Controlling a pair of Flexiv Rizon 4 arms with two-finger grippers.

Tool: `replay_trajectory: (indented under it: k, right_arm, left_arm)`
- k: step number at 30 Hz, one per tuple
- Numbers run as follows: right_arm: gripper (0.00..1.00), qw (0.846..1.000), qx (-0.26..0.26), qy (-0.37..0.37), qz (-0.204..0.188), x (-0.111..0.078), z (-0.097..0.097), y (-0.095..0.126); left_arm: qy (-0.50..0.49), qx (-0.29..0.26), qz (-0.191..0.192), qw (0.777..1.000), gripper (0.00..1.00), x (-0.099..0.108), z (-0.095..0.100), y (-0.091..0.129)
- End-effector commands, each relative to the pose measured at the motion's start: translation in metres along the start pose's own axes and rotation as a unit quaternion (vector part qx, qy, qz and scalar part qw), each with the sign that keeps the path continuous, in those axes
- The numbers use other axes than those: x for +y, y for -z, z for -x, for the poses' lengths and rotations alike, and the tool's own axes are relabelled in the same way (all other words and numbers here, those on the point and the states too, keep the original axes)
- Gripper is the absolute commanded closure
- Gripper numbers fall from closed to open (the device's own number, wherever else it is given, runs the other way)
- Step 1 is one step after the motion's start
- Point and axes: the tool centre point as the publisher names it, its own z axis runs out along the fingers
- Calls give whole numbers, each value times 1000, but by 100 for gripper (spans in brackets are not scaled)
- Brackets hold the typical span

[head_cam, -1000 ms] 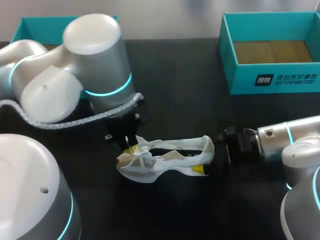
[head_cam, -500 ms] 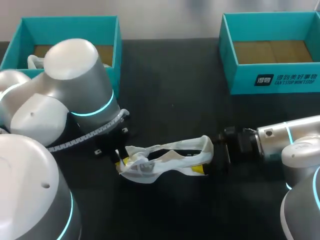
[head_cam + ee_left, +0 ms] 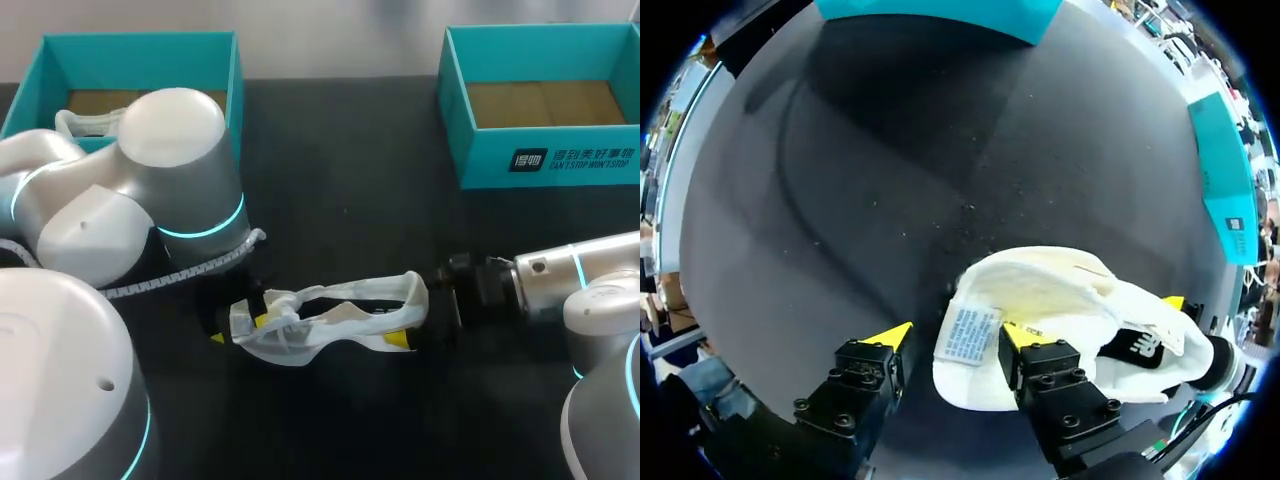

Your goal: Take the shoe out of the shoebox, open the shoe tongue, remove and reinsert the insole, then place the shoe into the shoebox

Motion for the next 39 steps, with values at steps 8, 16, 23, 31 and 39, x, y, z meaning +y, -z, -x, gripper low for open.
replay_trajectory:
  k: [8,16,23,31,39]
  right_arm:
    - [100,1000,0,-1,-2,-1,1,0]
    - [100,1000,0,-1,-2,-1,1,0]
    - [100,1000,0,-1,-2,-1,1,0]
    - [100,1000,0,-1,-2,-1,1,0]
    - [100,1000,0,-1,-2,-1,1,0]
  left_arm:
    - [-36,50,-9,998,45,6,1,62]
    - [-88,93,9,992,40,7,-15,97]
    - [-161,115,25,980,38,10,-38,124]
    - [-290,111,26,950,48,22,-67,145]
    - [-457,103,25,883,100,25,-86,152]
